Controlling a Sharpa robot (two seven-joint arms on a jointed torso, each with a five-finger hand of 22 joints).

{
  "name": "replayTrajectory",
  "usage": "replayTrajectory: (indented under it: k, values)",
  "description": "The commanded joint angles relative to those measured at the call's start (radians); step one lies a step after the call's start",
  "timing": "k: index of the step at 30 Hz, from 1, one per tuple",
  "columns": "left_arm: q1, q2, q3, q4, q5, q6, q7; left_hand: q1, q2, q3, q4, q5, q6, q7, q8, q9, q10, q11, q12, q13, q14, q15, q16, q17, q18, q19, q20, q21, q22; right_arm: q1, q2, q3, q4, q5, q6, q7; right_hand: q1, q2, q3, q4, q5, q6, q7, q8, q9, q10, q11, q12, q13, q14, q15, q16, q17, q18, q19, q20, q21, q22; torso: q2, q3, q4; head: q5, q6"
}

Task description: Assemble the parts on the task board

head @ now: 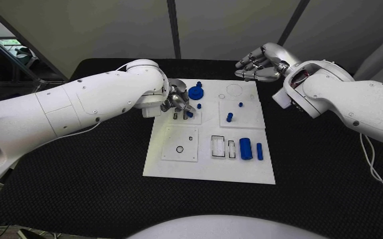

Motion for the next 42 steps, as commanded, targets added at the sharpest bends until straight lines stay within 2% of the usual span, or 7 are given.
replayTrajectory:
  k: [1, 3, 7, 8, 22, 30, 42]
  values:
    - [0.001, -0.008, 0.000, 0.009, 0.033, -0.034, 0.015, -0.029, -0.040, 0.198, -0.126, 0.003, -0.004, 0.002, 0.011, 0.010, 0.018, -0.003, 0.002, 0.005, 0.088, -0.001, -0.004, 0.220, 0.006, 0.005, -0.002, 0.004, 0.006, 0.002, 0.002, 0.001, -0.003, -0.016, -0.012, -0.017, -0.008, -0.001, 0.006, 0.000, 0.009, 0.004, 0.003, 0.003, 0.001, -0.003, -0.002, -0.005, -0.002, 0.005, -0.002, -0.005, -0.001, 0.011, 0.007, 0.001, -0.005, -0.001, 0.000, -0.0001, 0.0004, 0.000, 0.001]
    - [0.001, -0.014, 0.000, 0.014, 0.038, -0.050, 0.018, -0.065, -0.070, 0.272, -0.136, 0.001, -0.005, 0.005, 0.020, 0.021, 0.025, -0.006, 0.006, 0.009, 0.089, -0.001, -0.003, 0.222, 0.006, 0.007, -0.002, 0.005, 0.010, 0.002, 0.003, 0.001, -0.005, -0.017, -0.012, -0.019, -0.008, -0.001, 0.006, 0.000, 0.009, 0.004, 0.003, 0.003, 0.001, -0.003, -0.002, -0.005, -0.002, 0.005, -0.002, -0.005, -0.001, 0.011, 0.007, 0.001, -0.005, -0.001, 0.001, 0.0004, 0.0004, 0.003, 0.001]
    - [0.001, -0.029, 0.000, 0.033, 0.053, -0.090, 0.021, -0.097, -0.090, 0.338, -0.153, 0.002, -0.005, 0.000, 0.028, 0.032, 0.031, -0.003, 0.009, 0.012, 0.090, -0.002, -0.002, 0.224, 0.005, 0.010, -0.002, 0.007, 0.016, 0.002, 0.005, 0.001, -0.007, -0.018, -0.012, -0.021, -0.008, -0.001, 0.007, 0.000, 0.012, 0.003, 0.003, 0.003, 0.001, -0.003, -0.002, -0.005, -0.002, 0.005, -0.002, -0.005, -0.002, 0.011, 0.007, 0.001, -0.006, -0.002, 0.001, 0.0005, 0.0006, 0.005, -0.001]
    - [0.001, -0.034, 0.000, 0.040, 0.055, -0.104, 0.022, -0.137, -0.110, 0.395, -0.165, 0.001, -0.006, 0.002, 0.036, 0.043, 0.036, -0.003, 0.011, 0.013, 0.090, -0.004, -0.001, 0.225, 0.004, 0.012, -0.002, 0.006, 0.020, 0.002, 0.005, 0.001, -0.008, -0.018, -0.012, -0.021, -0.008, -0.001, 0.007, 0.000, 0.012, 0.003, 0.003, 0.003, 0.001, -0.003, -0.002, -0.005, -0.002, 0.005, -0.002, -0.005, -0.002, 0.011, 0.007, 0.001, -0.006, -0.002, 0.000, 0.0004, 0.0015, 0.005, -0.001]
    - [-0.006, -0.100, -0.002, 0.146, 0.022, -0.266, -0.011, -0.160, -0.121, 0.436, -0.185, 0.001, -0.002, -0.004, 0.047, 0.055, 0.058, -0.006, 0.029, 0.036, 0.096, -0.006, 0.010, 0.240, -0.001, 0.030, -0.005, 0.025, 0.051, 0.002, 0.008, 0.001, -0.017, -0.018, -0.010, -0.020, -0.008, -0.001, 0.008, 0.000, 0.014, 0.003, 0.003, 0.003, 0.001, -0.003, -0.001, -0.005, -0.003, 0.005, -0.002, -0.005, -0.002, 0.011, 0.007, 0.001, -0.006, -0.002, -0.005, 0.0041, 0.0142, 0.011, -0.009]
    - [-0.020, -0.111, -0.014, 0.173, -0.029, -0.287, -0.041, -0.172, -0.126, 0.453, -0.192, 0.001, 0.000, -0.006, 0.052, 0.060, 0.068, -0.009, 0.037, 0.046, 0.099, -0.009, 0.015, 0.248, -0.004, 0.039, -0.007, 0.034, 0.065, 0.002, 0.009, 0.001, -0.018, -0.018, -0.009, -0.018, -0.008, -0.001, 0.008, 0.001, 0.017, 0.003, 0.004, 0.003, 0.000, -0.003, -0.001, -0.005, -0.003, 0.005, -0.002, -0.005, -0.003, 0.011, 0.007, 0.001, -0.007, -0.002, -0.005, 0.0048, 0.0200, 0.010, -0.014]
    - [-0.033, -0.103, -0.022, 0.176, -0.090, -0.280, -0.069, -0.180, -0.131, 0.464, -0.197, 0.001, 0.000, -0.007, 0.055, 0.063, 0.077, -0.010, 0.045, 0.058, 0.100, -0.010, 0.018, 0.252, -0.005, 0.041, -0.008, 0.036, 0.069, 0.002, 0.010, 0.001, -0.016, -0.018, -0.007, -0.015, -0.008, -0.001, 0.008, 0.001, 0.017, 0.003, 0.004, 0.003, 0.000, -0.003, -0.001, -0.005, -0.003, 0.005, -0.002, -0.005, -0.003, 0.011, 0.007, 0.001, -0.007, -0.002, -0.003, 0.0048, 0.0184, 0.012, -0.014]
